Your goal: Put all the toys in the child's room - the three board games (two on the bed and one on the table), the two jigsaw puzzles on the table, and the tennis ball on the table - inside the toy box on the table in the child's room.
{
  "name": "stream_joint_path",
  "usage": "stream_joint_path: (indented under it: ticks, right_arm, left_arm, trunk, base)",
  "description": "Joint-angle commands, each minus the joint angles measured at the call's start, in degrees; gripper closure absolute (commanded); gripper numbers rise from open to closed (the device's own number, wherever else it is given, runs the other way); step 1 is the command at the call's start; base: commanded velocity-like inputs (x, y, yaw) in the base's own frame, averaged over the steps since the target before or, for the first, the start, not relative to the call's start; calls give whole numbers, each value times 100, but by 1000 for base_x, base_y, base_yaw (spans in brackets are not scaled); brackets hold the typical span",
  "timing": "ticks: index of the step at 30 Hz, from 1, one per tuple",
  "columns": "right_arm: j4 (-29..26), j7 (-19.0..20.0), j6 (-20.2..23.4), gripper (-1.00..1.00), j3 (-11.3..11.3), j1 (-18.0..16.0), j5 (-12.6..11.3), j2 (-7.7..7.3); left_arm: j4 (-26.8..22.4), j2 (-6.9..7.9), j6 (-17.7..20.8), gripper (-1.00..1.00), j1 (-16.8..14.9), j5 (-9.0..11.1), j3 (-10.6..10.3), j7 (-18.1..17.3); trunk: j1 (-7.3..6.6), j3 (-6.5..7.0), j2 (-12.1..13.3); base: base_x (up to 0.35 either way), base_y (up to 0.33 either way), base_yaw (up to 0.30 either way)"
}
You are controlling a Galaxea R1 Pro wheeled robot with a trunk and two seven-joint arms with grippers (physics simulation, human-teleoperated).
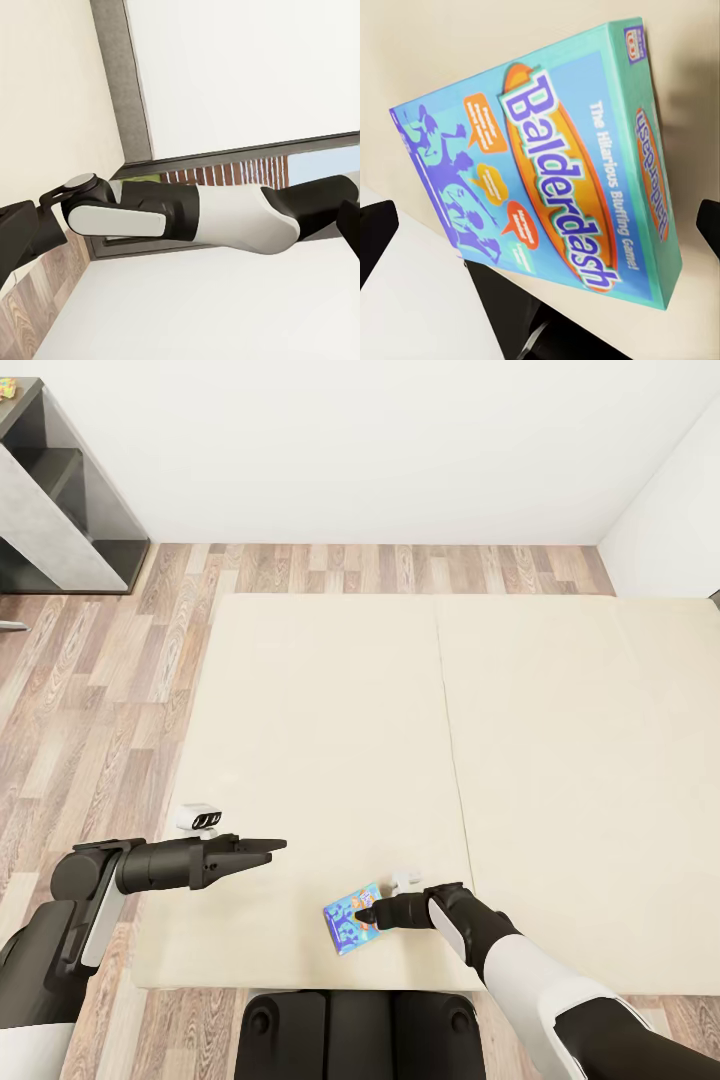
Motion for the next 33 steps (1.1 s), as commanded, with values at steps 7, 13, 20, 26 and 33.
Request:
stream_joint_path:
  ticks: [7,13,20,26,33]
  right_arm:
    - [-7,-51,-22,-100,38,-2,-57,0]
    - [-1,-248,-277,-100,36,-2,-53,-2]
    - [2,-347,-367,-100,37,-2,-58,3]
    - [2,-365,-382,-100,36,-2,-59,5]
    - [2,-370,-386,-100,38,-2,-59,6]
  left_arm:
    - [-2,2,60,-100,-2,-1,-1,-22]
    - [-2,2,60,-100,-2,-2,-1,-22]
    - [-2,2,61,-100,-2,-4,-1,-22]
    - [-2,2,60,-100,-2,-1,-1,-22]
    - [-2,2,60,-100,-2,-3,-1,-22]
  trunk:
    - [3,-6,-9]
    - [3,-6,-9]
    - [3,-6,-9]
    - [3,-6,-9]
    - [3,-6,-9]
  base:
    - [0,0,0]
    - [0,0,0]
    - [0,0,0]
    - [0,0,0]
    - [0,0,0]
